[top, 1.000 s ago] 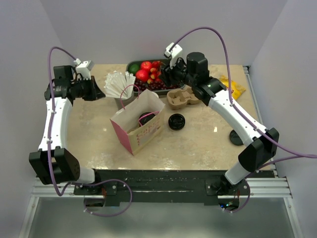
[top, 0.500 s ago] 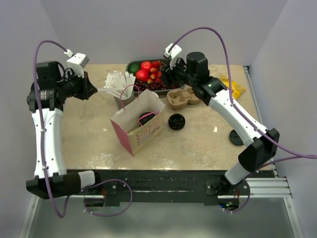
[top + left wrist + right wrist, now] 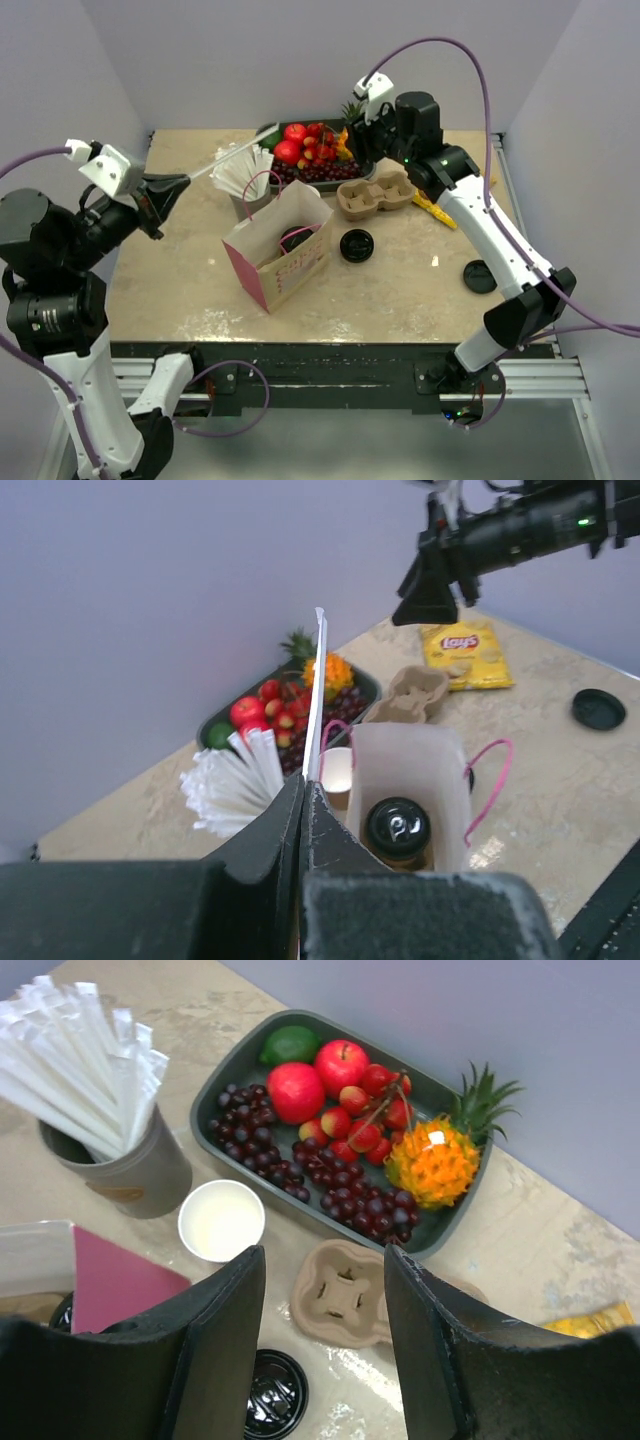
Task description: Pack the takeout coffee
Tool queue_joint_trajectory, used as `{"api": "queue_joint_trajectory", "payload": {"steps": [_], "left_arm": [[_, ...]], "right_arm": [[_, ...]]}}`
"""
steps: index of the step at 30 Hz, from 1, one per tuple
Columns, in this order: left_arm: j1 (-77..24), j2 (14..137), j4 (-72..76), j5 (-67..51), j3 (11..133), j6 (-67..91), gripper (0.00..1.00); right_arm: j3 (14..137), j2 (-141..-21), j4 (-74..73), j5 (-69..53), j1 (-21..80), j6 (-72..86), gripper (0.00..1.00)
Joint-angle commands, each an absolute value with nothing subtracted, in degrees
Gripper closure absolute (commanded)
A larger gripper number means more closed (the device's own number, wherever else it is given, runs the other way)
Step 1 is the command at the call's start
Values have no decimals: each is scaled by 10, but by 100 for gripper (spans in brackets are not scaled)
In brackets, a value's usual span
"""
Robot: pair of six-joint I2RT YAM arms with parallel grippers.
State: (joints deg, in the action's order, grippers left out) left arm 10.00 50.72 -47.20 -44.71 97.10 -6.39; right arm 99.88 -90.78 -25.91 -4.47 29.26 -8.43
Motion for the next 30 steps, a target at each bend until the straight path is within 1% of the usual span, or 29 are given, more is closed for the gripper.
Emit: {"api": "queue_joint_trajectory", "payload": {"steps": [1,2,4,6,7,8,11,16,21,27,30], "left_arm": [[103,505,-465,-559,982,-24,100],[104,505,-483,-585,983,-42,100],[104,507,-546,-598,987,-69,100],[104,505,-590,-604,987,-123,100],[104,504,-635,-606,984,-145,100],[104,501,-653,-607,980,-181,100],[103,492,-700,-606,955,-225,100],[103,480,-687,-596,902,-229,100],[104,469,-681,-562,854,-245,100],[104,463,-613,-537,807,-222,100],[103,481,-592,-548,806,-215,99]], "right_arm": [[1013,-892,-297,-26,271,-48,45],[1009,-888,-294,-25,267,-41,45],[995,-870,-291,-25,264,-38,45],[981,-854,-287,-26,263,-36,44],[977,-849,-287,-28,262,-36,44],[971,-845,-288,-30,263,-34,44],[961,-831,-290,-35,262,-30,44],[947,-813,-294,-44,262,-28,44],[931,-802,-294,-47,262,-26,43],[922,-798,-289,-50,259,-24,43],[917,-797,-287,-51,259,-25,43]]}}
